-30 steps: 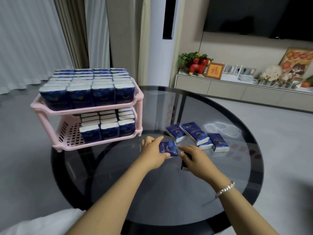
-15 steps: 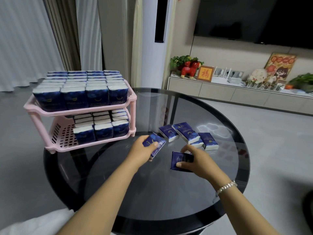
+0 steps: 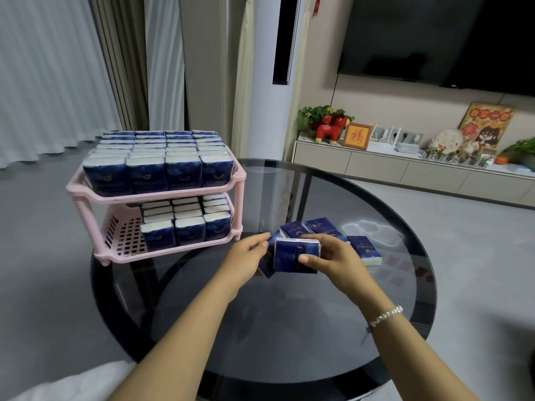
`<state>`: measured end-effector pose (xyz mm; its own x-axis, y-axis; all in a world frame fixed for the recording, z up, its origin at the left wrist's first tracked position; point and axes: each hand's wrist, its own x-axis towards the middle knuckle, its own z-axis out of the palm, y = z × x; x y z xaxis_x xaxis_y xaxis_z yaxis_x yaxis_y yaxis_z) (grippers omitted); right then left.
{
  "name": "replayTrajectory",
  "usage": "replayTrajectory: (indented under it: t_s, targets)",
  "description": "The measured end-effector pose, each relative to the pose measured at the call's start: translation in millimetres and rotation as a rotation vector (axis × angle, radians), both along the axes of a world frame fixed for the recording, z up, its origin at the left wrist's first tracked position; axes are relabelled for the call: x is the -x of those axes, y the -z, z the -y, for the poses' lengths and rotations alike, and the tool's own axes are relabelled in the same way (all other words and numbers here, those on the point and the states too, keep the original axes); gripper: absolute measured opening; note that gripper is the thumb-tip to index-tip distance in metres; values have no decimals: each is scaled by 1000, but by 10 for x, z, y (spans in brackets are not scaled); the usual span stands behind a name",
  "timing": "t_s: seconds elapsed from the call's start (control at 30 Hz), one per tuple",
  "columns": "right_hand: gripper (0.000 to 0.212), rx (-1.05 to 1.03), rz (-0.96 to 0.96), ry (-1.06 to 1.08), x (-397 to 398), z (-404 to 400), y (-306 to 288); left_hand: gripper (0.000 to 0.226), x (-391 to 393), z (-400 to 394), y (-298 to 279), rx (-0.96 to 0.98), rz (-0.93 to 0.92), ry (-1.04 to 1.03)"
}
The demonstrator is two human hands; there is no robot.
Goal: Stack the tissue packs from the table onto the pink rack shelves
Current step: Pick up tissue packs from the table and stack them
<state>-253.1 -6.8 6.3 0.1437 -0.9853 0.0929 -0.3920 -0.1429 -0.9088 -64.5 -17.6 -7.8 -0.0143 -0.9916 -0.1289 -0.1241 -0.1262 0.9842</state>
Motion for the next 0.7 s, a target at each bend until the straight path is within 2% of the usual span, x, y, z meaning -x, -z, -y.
replayTrajectory:
  t_s: [0.13, 0.27, 0.4, 0.53, 0.63, 0.7]
  targets:
    - [63, 60, -271, -25, -65, 96, -59, 32, 13, -5, -32, -30, -16, 58]
    - [65, 52, -502, -122, -93, 204, -125, 41, -11, 5, -27, -61, -79, 160]
    - [60, 99, -562, -174, -142, 337, -109, 39, 5, 41, 29, -39, -26, 182]
    - [47, 106, -478, -232, -160, 479, -54, 37, -22, 107, 64, -109, -32, 161]
    - [33, 113, -359, -56, -161, 645, -6, 30, -14, 160, 84, -173, -126, 86]
    - [32, 173, -576, 135, -123, 835, 28, 23, -15, 195, 80, -198, -194, 10]
